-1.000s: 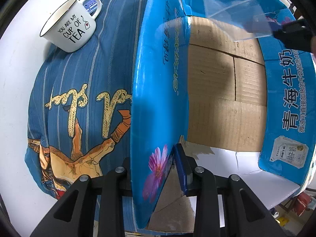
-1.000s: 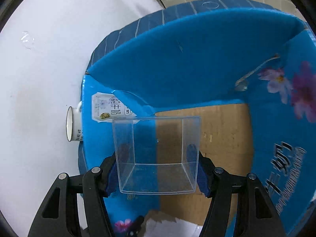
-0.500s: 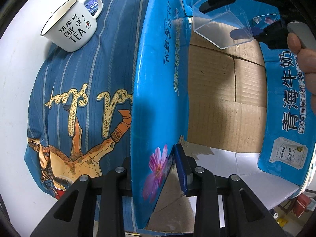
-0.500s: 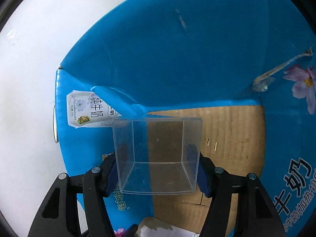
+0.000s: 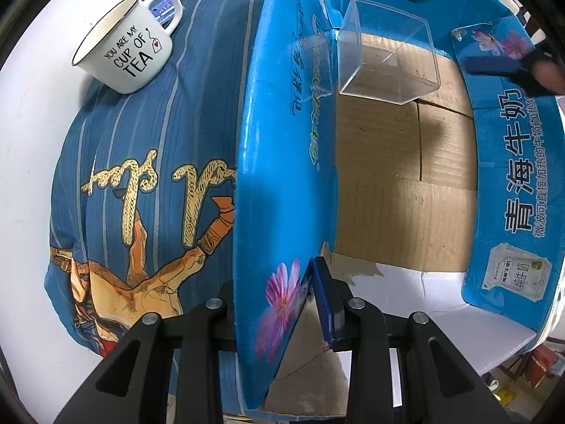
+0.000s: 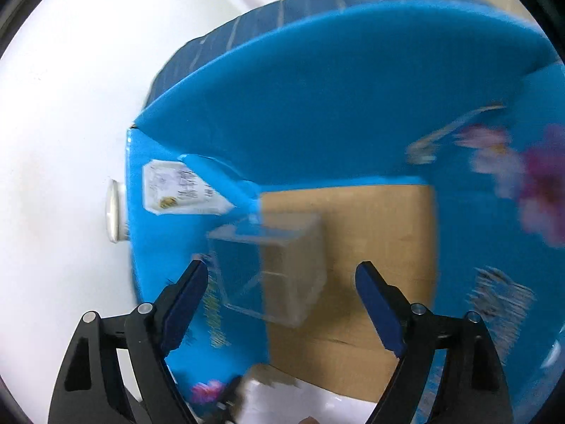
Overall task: Organize rigid objects
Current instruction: 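Carry the clear cube into the blue box and release it with the right gripper, then move the right gripper to the steel canister and grasp it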
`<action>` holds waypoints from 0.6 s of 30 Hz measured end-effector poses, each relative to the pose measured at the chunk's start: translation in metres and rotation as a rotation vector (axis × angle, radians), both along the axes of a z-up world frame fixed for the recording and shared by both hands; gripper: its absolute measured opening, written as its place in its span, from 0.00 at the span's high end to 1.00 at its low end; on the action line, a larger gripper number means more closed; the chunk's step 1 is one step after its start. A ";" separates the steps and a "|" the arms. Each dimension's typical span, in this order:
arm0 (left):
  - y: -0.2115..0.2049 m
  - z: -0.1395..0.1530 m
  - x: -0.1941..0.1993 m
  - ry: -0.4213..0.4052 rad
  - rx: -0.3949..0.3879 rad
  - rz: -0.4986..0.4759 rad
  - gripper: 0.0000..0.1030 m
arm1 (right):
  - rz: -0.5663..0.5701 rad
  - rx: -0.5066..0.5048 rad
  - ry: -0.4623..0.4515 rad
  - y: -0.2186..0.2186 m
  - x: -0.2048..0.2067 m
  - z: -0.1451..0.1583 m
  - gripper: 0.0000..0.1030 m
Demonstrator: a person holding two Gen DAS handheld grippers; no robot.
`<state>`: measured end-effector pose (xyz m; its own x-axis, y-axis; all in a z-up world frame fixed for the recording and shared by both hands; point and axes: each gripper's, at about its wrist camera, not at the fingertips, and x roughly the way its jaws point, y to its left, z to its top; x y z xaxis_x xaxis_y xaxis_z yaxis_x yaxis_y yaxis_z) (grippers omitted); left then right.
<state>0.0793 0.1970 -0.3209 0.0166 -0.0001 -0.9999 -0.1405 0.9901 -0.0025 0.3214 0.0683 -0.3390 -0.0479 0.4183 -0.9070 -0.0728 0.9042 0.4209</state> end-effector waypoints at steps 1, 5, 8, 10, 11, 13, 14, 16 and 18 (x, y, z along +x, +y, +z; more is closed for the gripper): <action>-0.001 0.000 0.000 0.000 0.000 0.001 0.73 | 0.008 -0.047 -0.017 -0.008 -0.004 0.006 0.15; -0.001 0.000 -0.001 -0.002 0.001 0.001 0.73 | 0.016 -0.098 -0.042 -0.037 -0.022 0.026 0.15; -0.003 0.001 -0.001 -0.004 0.003 -0.004 0.73 | -0.076 -0.040 -0.093 -0.074 -0.034 0.051 0.15; -0.003 0.001 -0.001 -0.004 0.003 -0.004 0.73 | -0.140 0.015 -0.126 -0.099 -0.044 0.067 0.15; -0.004 0.001 -0.001 -0.004 0.004 -0.005 0.73 | -0.165 0.049 -0.135 -0.111 -0.047 0.074 0.15; -0.004 0.001 -0.001 -0.005 0.003 -0.005 0.73 | -0.222 0.119 -0.180 -0.138 -0.055 0.084 0.00; -0.004 0.001 -0.001 -0.005 0.003 -0.006 0.72 | -0.258 0.133 -0.210 -0.153 -0.059 0.090 0.00; -0.005 0.001 -0.001 -0.005 0.003 -0.006 0.72 | -0.306 0.127 -0.249 -0.174 -0.064 0.105 0.00; -0.005 0.001 -0.001 -0.005 0.004 -0.006 0.72 | -0.318 0.044 -0.244 -0.197 -0.073 0.116 0.00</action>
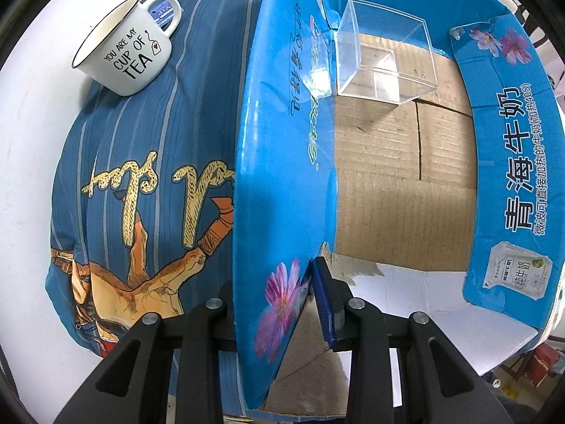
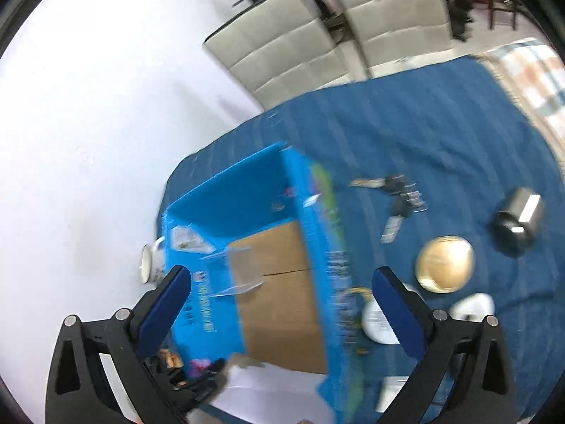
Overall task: Organize rigid objects
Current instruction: 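Move the right gripper to the steel canister and grasp it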
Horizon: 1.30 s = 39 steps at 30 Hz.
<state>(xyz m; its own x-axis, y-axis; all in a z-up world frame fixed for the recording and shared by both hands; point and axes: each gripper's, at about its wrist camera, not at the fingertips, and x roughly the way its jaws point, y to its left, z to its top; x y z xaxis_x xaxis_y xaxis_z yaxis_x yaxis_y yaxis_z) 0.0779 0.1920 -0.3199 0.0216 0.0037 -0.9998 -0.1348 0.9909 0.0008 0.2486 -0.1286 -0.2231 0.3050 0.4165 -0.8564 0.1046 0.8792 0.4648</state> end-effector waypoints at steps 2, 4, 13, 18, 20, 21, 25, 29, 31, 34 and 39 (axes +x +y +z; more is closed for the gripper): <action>0.000 0.000 0.000 0.000 -0.001 0.002 0.72 | -0.005 -0.068 0.049 -0.021 -0.005 -0.003 0.00; 0.000 0.000 0.000 -0.001 -0.001 0.000 0.72 | -0.006 -0.146 0.114 -0.043 -0.008 -0.010 0.00; 0.000 0.001 -0.001 -0.001 0.003 0.000 0.72 | -0.342 -0.102 0.260 -0.184 -0.010 -0.073 0.00; 0.000 0.001 0.001 0.004 0.002 0.003 0.72 | -0.435 -0.024 0.350 -0.219 0.013 -0.120 0.01; 0.000 0.001 0.001 0.006 0.003 0.007 0.72 | -0.466 0.014 0.396 -0.228 0.021 -0.143 0.02; 0.000 0.001 0.002 0.007 0.003 0.008 0.72 | -0.482 0.030 0.422 -0.230 0.023 -0.153 0.04; 0.001 0.000 0.003 0.011 0.004 0.013 0.72 | -0.503 0.086 0.491 -0.234 0.029 -0.183 0.20; 0.001 0.000 0.004 0.012 0.003 0.016 0.71 | -0.482 0.066 0.507 -0.230 0.030 -0.195 0.27; 0.002 0.000 0.004 0.013 0.003 0.020 0.71 | -0.486 0.071 0.509 -0.230 0.032 -0.198 0.27; 0.003 -0.001 0.004 0.014 0.003 0.025 0.71 | -0.473 0.052 0.506 -0.227 0.033 -0.201 0.27; 0.003 -0.002 0.005 0.017 0.002 0.026 0.71 | -0.225 -0.171 0.467 -0.199 0.050 -0.190 0.27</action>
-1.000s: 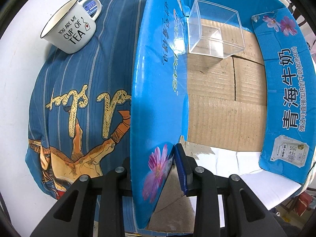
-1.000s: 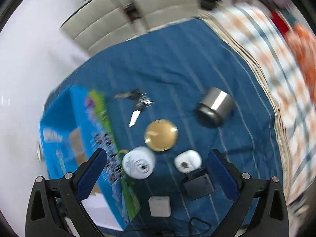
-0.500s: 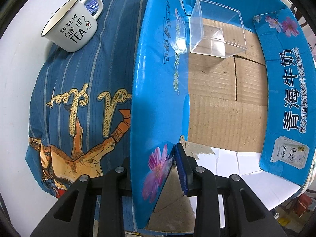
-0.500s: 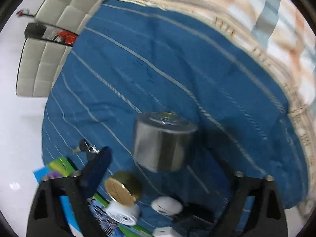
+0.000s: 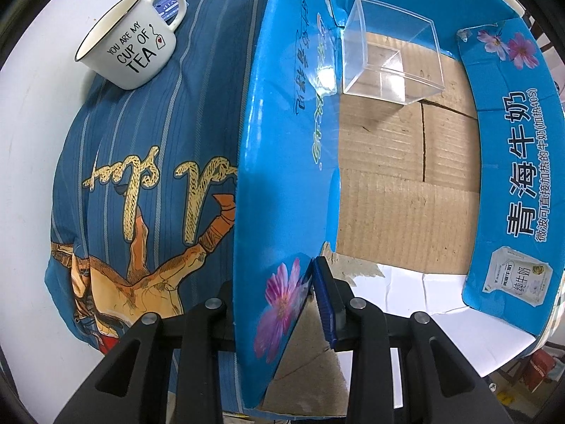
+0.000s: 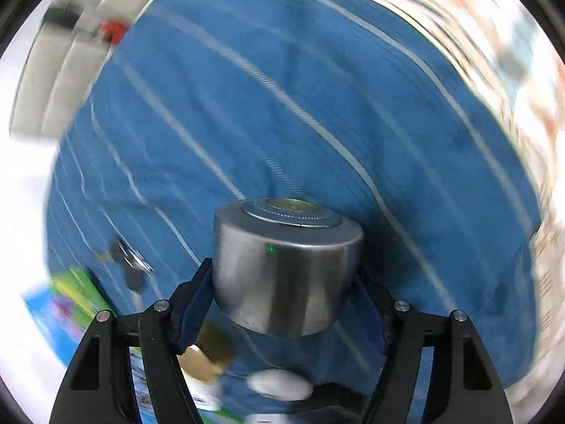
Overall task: Organize rigid objects
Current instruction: 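Move the right gripper to the steel canister and grasp it, then carry the steel canister into the blue box and release it beside the cube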
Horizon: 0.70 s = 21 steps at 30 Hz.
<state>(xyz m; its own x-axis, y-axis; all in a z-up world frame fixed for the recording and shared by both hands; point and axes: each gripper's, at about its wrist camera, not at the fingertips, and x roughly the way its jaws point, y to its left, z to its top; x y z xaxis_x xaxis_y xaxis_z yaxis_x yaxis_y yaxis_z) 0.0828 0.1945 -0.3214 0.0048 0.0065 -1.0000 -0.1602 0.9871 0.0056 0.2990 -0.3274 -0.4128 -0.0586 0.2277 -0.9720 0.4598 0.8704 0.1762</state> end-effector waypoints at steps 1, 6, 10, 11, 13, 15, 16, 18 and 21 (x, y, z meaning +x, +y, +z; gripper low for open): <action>0.000 0.000 0.000 0.000 0.000 -0.001 0.71 | 0.068 -0.033 0.003 0.007 0.001 0.002 0.27; 0.002 -0.002 -0.001 -0.001 -0.002 0.002 0.71 | 0.318 -0.077 0.028 0.028 0.002 0.001 0.27; 0.002 -0.002 0.000 0.000 -0.001 0.002 0.71 | 0.312 -0.046 0.034 0.021 0.012 -0.001 0.27; 0.002 -0.002 0.000 0.001 -0.001 0.001 0.71 | 0.310 -0.041 0.034 0.019 0.013 0.001 0.27; 0.001 -0.002 -0.001 0.001 0.000 0.001 0.71 | 0.286 -0.021 0.027 0.013 0.016 0.004 0.26; 0.001 -0.002 -0.001 0.001 0.001 0.000 0.71 | 0.247 -0.001 0.022 0.004 0.023 0.007 0.26; 0.001 -0.002 -0.001 0.000 0.001 0.002 0.71 | 0.218 0.008 0.022 -0.003 0.028 0.008 0.26; 0.001 -0.003 -0.001 0.000 0.003 0.001 0.71 | 0.199 0.004 0.037 -0.004 0.032 0.006 0.23; 0.001 -0.003 -0.001 -0.001 0.003 0.000 0.71 | 0.188 -0.033 0.057 -0.004 0.037 0.003 0.22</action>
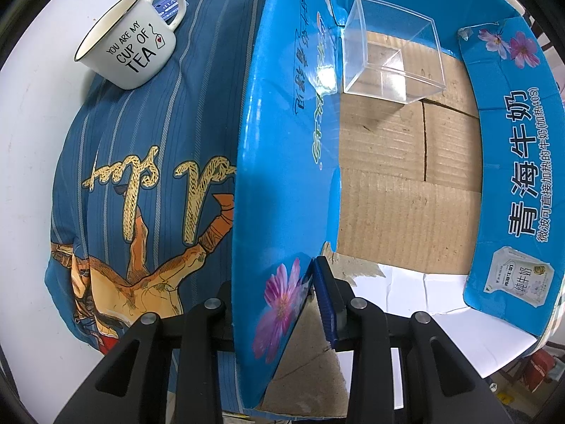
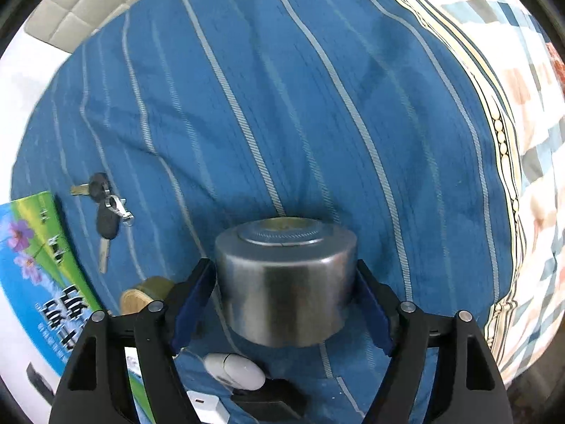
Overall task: Organize rigid objects
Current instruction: 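Carry the steel canister into the blue box and release it beside the cube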
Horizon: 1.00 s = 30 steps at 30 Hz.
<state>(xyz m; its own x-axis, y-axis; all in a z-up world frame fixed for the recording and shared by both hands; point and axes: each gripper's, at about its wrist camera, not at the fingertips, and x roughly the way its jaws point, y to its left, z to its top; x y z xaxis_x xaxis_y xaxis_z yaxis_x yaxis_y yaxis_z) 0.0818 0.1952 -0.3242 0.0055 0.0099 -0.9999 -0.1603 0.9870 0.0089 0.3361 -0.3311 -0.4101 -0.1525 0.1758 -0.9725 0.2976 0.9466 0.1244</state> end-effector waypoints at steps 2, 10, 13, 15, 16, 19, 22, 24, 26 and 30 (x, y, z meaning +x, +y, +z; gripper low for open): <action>0.000 0.000 0.000 -0.001 0.000 -0.001 0.71 | -0.023 -0.017 0.008 -0.001 -0.001 -0.003 0.22; -0.001 0.000 -0.001 -0.003 0.002 -0.004 0.71 | -0.067 -0.027 0.033 0.000 0.000 -0.016 0.28; -0.001 0.000 -0.001 -0.003 0.003 -0.005 0.71 | -0.072 -0.038 0.007 0.002 -0.006 -0.010 0.29; -0.001 0.000 -0.001 -0.003 0.004 -0.007 0.71 | -0.069 -0.044 -0.003 0.001 -0.008 -0.006 0.29; -0.001 0.000 -0.001 -0.003 0.004 -0.007 0.71 | -0.051 -0.057 -0.008 0.006 -0.016 0.002 0.29; -0.001 0.000 -0.001 -0.003 0.004 -0.007 0.71 | 0.016 -0.093 -0.018 0.028 -0.023 0.010 0.29; 0.000 0.001 -0.001 -0.003 0.002 -0.005 0.71 | 0.082 -0.121 -0.054 0.042 -0.029 0.023 0.29; 0.000 0.000 -0.001 -0.003 0.002 -0.004 0.71 | 0.120 -0.131 -0.075 0.051 -0.034 0.031 0.29; 0.000 0.001 -0.001 -0.003 0.002 -0.002 0.71 | 0.151 -0.136 -0.105 0.061 -0.041 0.042 0.29; 0.000 0.001 -0.001 -0.002 0.001 -0.003 0.71 | 0.197 -0.129 -0.144 0.079 -0.057 0.057 0.29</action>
